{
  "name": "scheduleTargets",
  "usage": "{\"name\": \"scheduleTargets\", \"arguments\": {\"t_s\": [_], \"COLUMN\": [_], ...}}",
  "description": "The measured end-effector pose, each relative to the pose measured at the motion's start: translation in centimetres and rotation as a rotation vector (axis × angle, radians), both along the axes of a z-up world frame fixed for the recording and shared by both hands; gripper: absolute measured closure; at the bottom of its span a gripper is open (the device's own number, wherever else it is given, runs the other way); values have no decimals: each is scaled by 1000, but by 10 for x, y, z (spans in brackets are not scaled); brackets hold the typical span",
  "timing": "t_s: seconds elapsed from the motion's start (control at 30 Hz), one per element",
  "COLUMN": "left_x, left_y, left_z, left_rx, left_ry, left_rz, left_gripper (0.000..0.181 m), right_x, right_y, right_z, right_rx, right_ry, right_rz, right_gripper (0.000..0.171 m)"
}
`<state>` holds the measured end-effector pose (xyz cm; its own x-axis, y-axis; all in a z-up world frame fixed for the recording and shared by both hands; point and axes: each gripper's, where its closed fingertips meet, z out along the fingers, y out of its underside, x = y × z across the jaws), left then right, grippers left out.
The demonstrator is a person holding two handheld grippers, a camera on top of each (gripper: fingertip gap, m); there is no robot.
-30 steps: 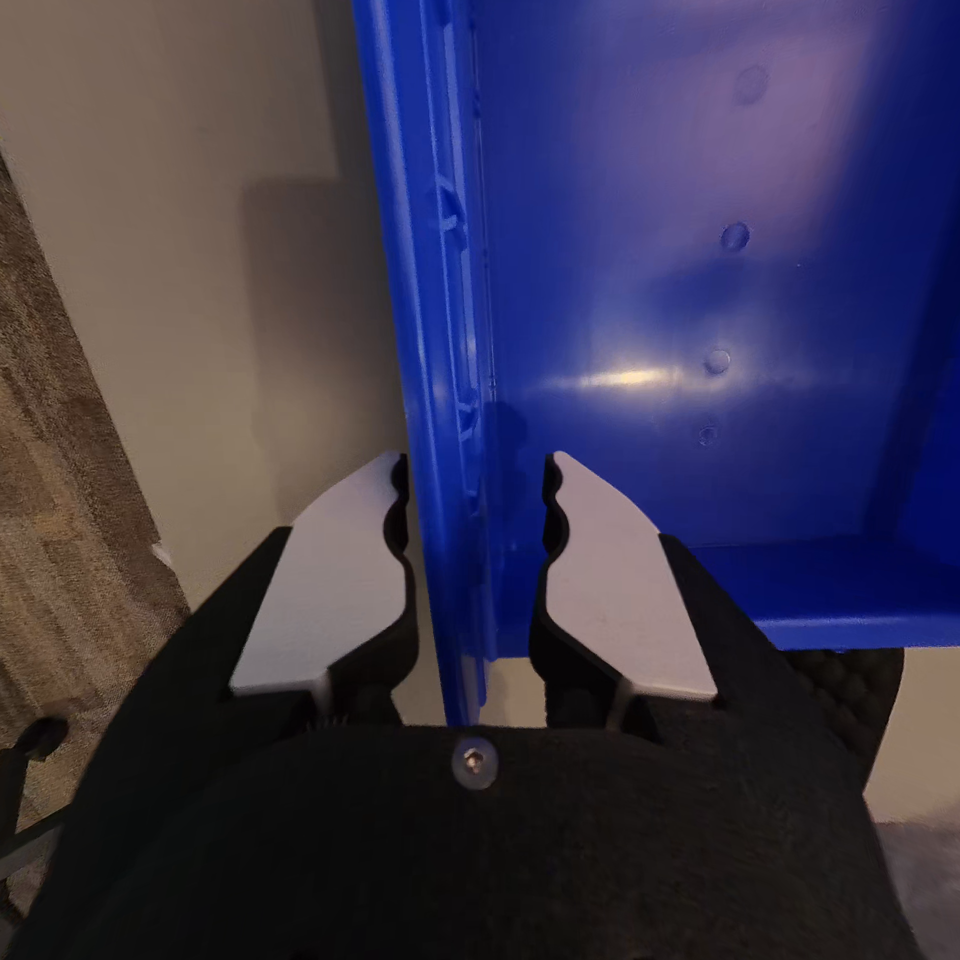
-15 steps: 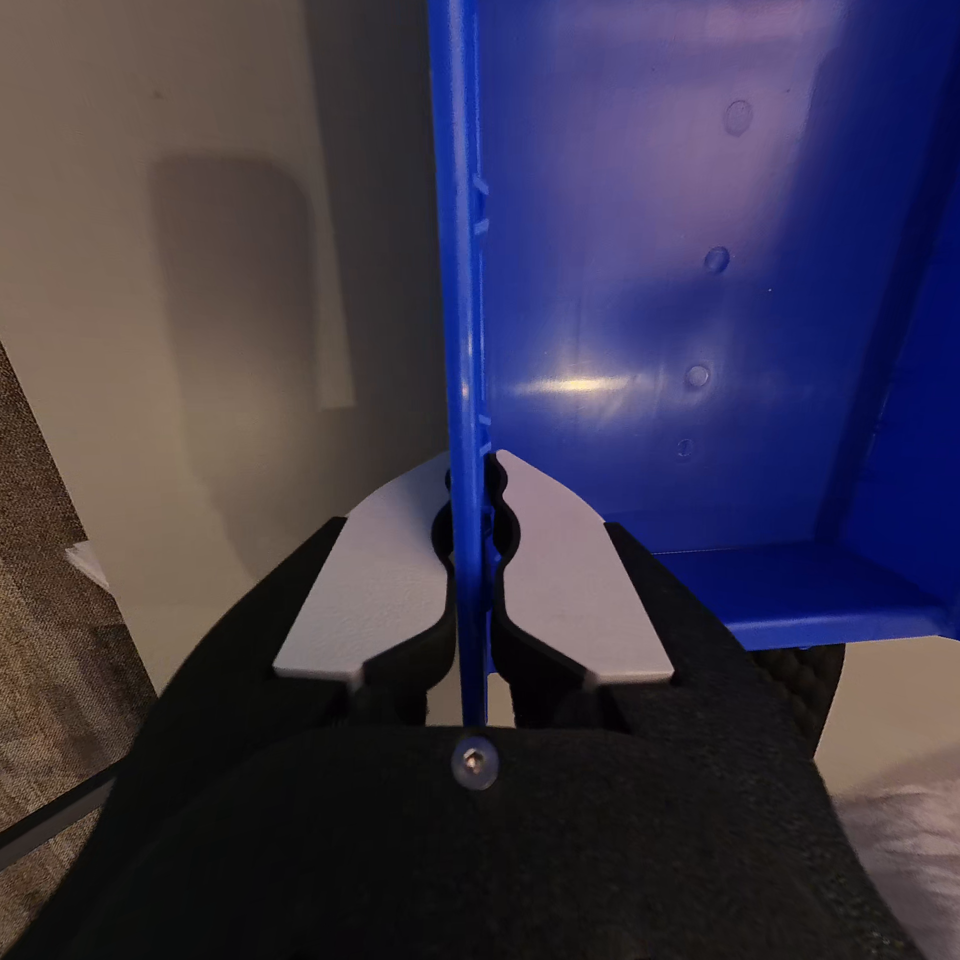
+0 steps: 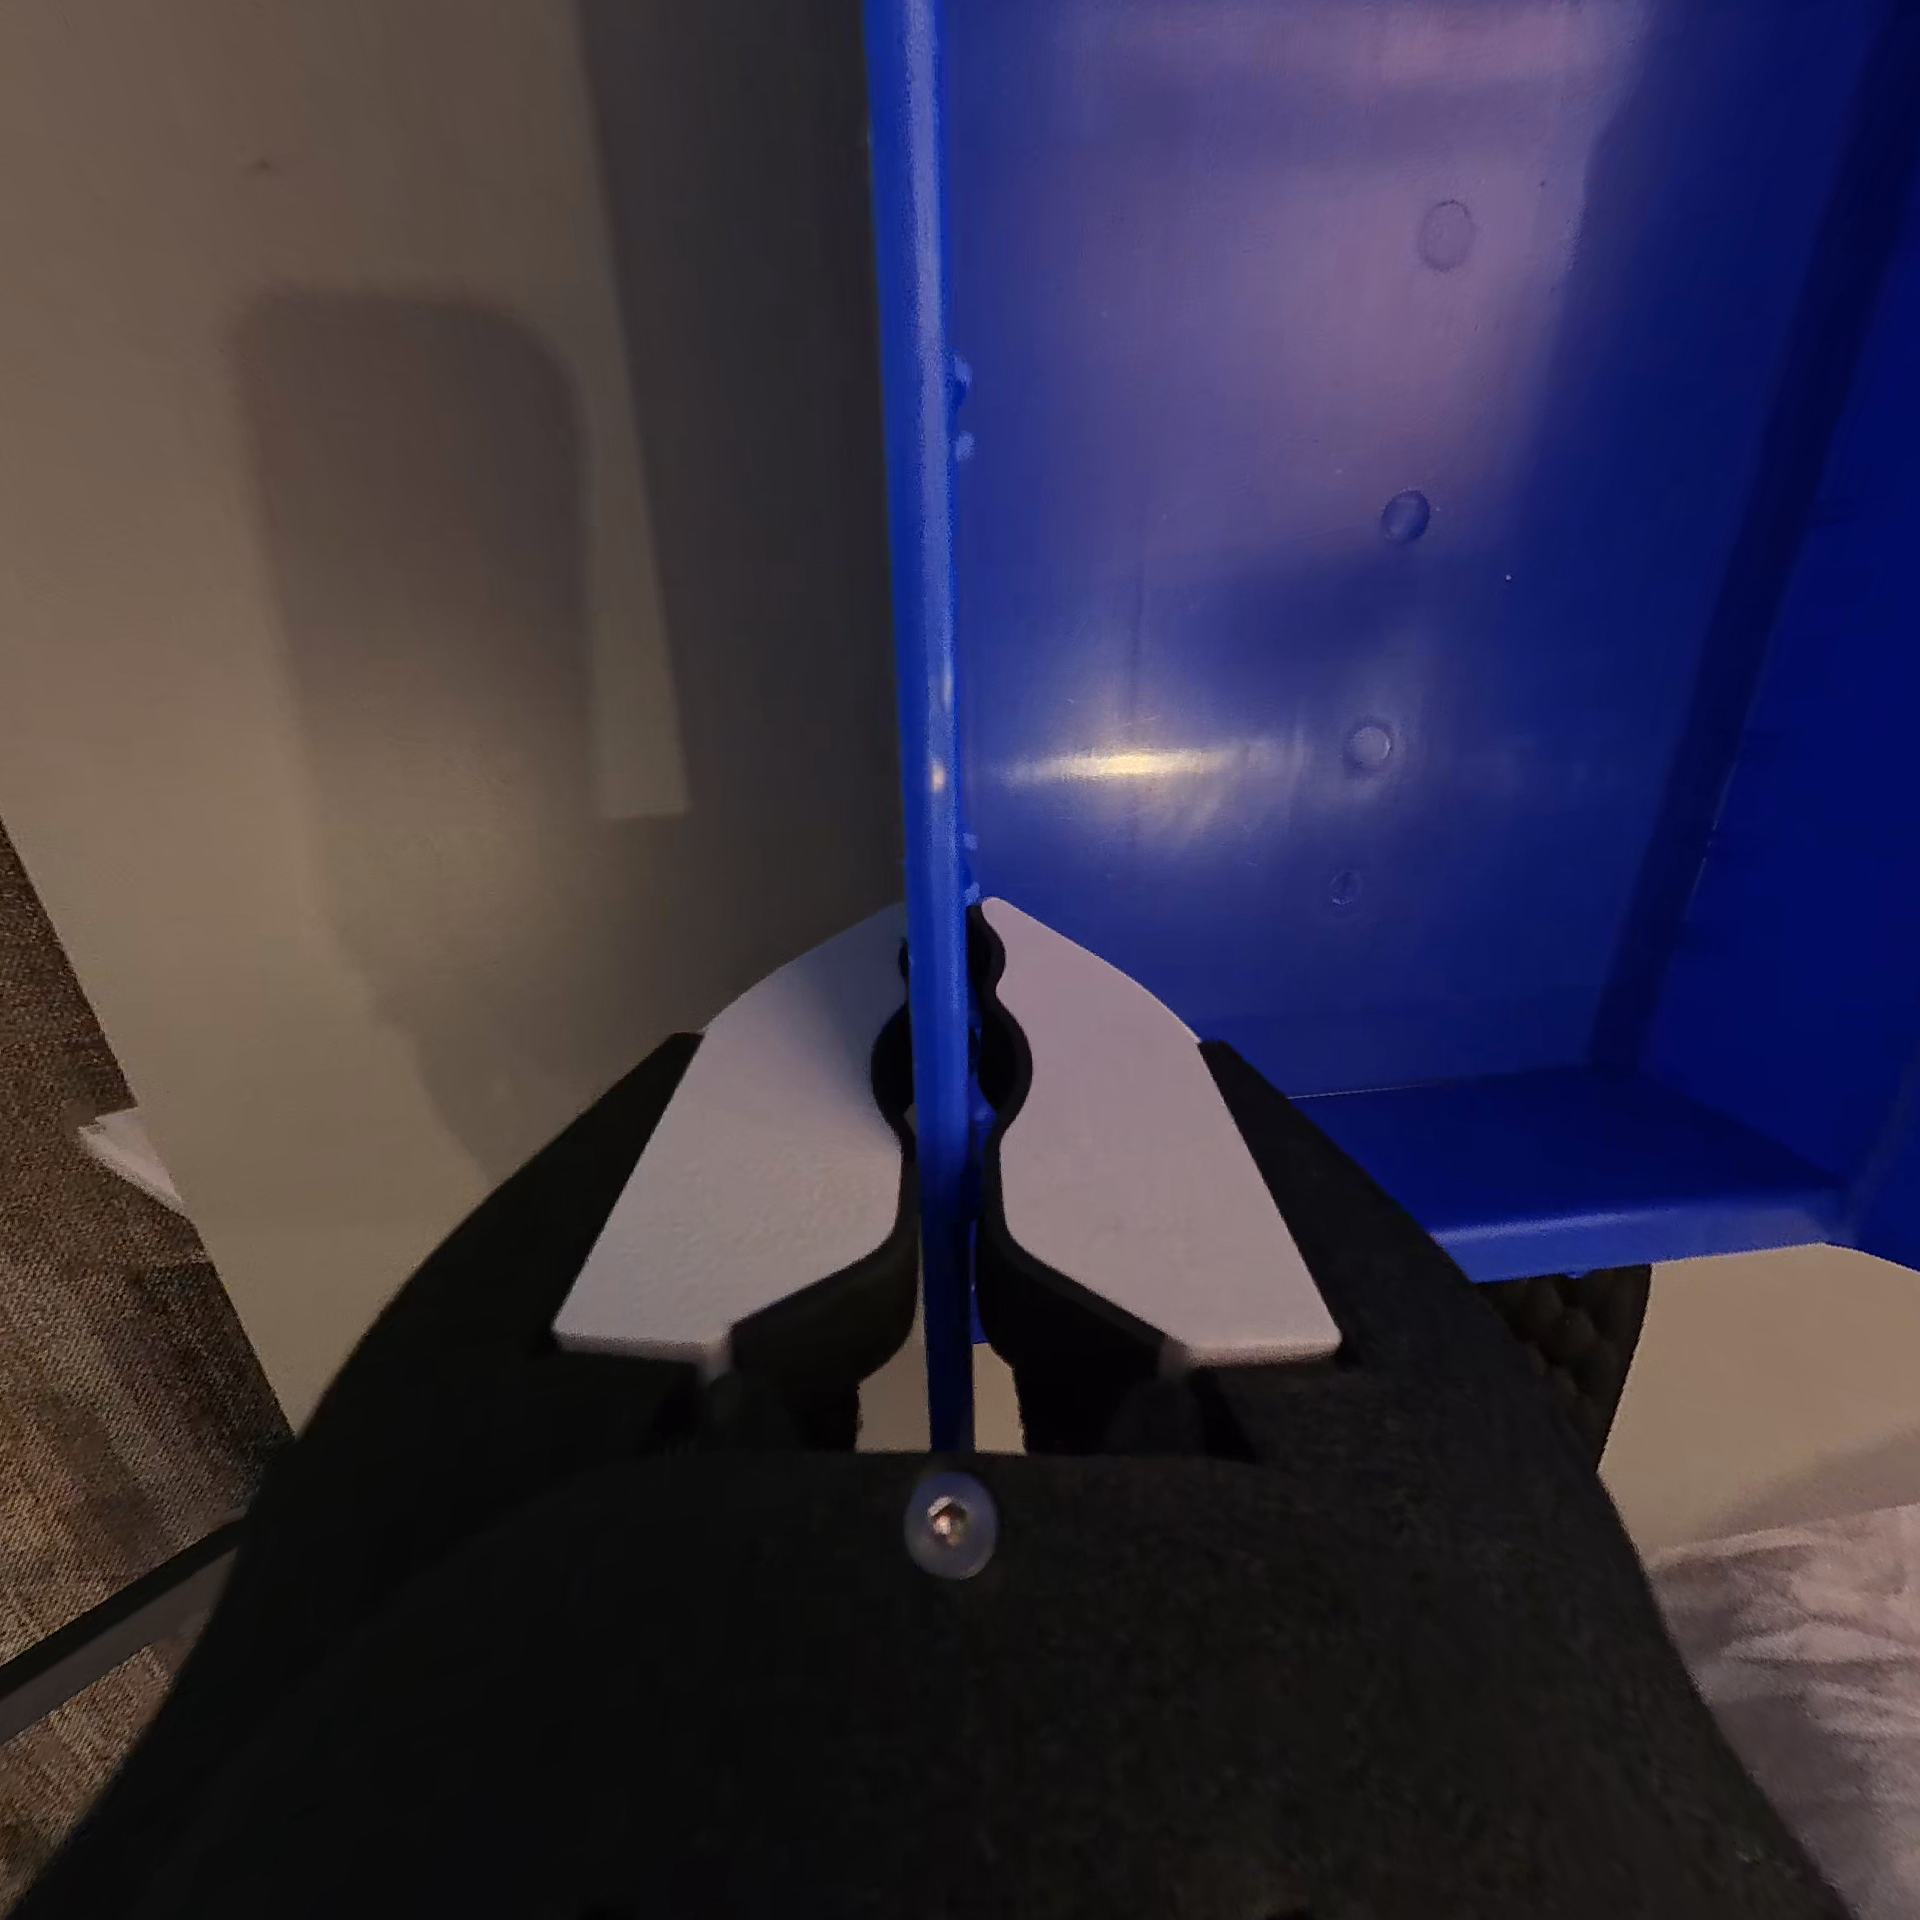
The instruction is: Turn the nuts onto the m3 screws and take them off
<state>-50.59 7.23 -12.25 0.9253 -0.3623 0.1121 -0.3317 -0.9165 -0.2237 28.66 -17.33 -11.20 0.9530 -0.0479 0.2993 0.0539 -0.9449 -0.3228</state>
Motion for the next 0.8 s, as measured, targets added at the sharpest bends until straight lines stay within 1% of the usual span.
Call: {"name": "scheduleTargets", "arguments": {"t_s": [0.17,0.27,0.43,0.57,0.7,0.8], "left_x": [3,12,40,68,96,115], "left_y": [-2,-4,-15,-21,-32,-39], "left_z": [0,0,-1,-2,-2,-2], "left_rx": [-23,-22,-46,-28,-33,-26], "left_ry": [9,19,36,34,41,29], "left_rz": [-48,-86,-159,-202,-258,-286], "left_gripper": [176,175,173,173,172,172], "right_x": [-3,-5,-8,-10,-10,-8], "right_y": [0,0,1,2,3,5], "right_z": [-1,-2,-3,-4,-7,-9], "right_rx": [-25,-35,-56,-68,-96,-111], "right_ry": [78,159,260,337,370,333], "right_rz": [2,-3,-11,-22,-38,-39], "right_gripper": [146,151,158,162,162,159]}}
